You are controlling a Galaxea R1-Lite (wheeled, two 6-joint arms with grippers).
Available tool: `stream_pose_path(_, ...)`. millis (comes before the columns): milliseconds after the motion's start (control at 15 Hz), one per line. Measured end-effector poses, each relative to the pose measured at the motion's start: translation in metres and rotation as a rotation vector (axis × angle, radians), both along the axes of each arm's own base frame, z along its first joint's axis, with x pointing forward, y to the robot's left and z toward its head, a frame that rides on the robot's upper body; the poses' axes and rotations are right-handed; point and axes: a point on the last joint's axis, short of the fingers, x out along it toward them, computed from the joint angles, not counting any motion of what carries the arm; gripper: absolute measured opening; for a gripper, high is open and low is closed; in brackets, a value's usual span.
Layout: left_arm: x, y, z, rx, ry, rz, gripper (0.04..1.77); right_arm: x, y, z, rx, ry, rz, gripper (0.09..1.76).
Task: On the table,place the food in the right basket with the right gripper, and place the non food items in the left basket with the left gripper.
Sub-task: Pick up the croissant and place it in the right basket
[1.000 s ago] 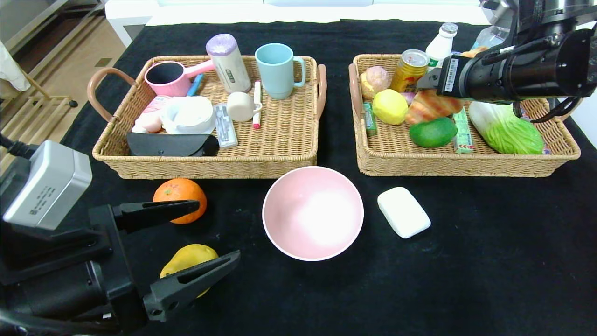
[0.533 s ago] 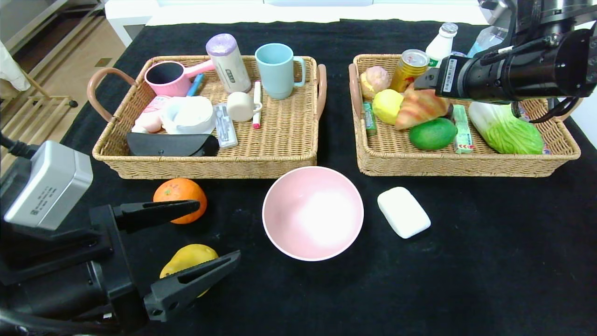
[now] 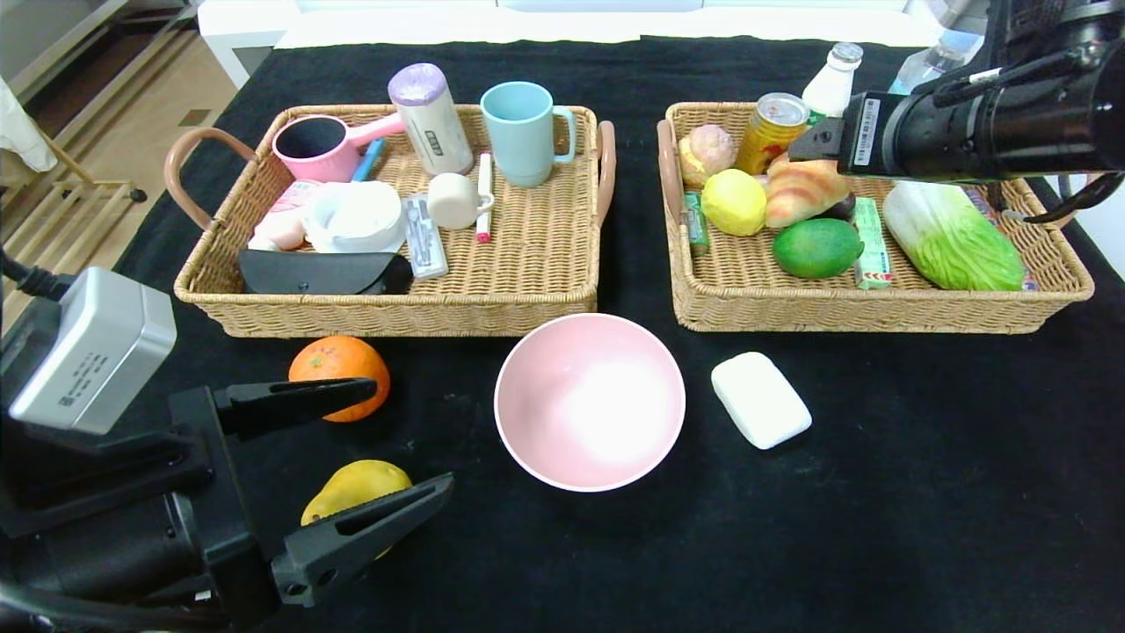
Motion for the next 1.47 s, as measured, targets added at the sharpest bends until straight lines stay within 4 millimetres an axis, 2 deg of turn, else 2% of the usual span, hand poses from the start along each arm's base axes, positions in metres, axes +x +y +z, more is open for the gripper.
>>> stream_pose_path(333, 0.0, 0.0, 0.0, 0.0, 0.0, 0.0, 1.72, -0.032, -0.004, -0.009, -0.082, 0.06, 0.052, 1.69)
stream_pose_path(667, 0.0, 0.0, 0.0, 0.0, -0.001, 0.002, 1.72, -0.07, 0.002, -0.017, -0.11, 0.092, 0.148, 1.7)
stream_pose_path(1067, 0.0, 0.001, 0.002, 0.002, -0.01, 0.026, 1.72, -0.117, -0.012, -0.04, -0.12, 0.078, 0.466, 1.7)
stream_pose_path(1467, -0.006, 0.003, 0.008, 0.014, -0.056, 0.053, 1.72, -0.142, -0.024, -0.081, -0.164, -0.095, 0.718, 1.7)
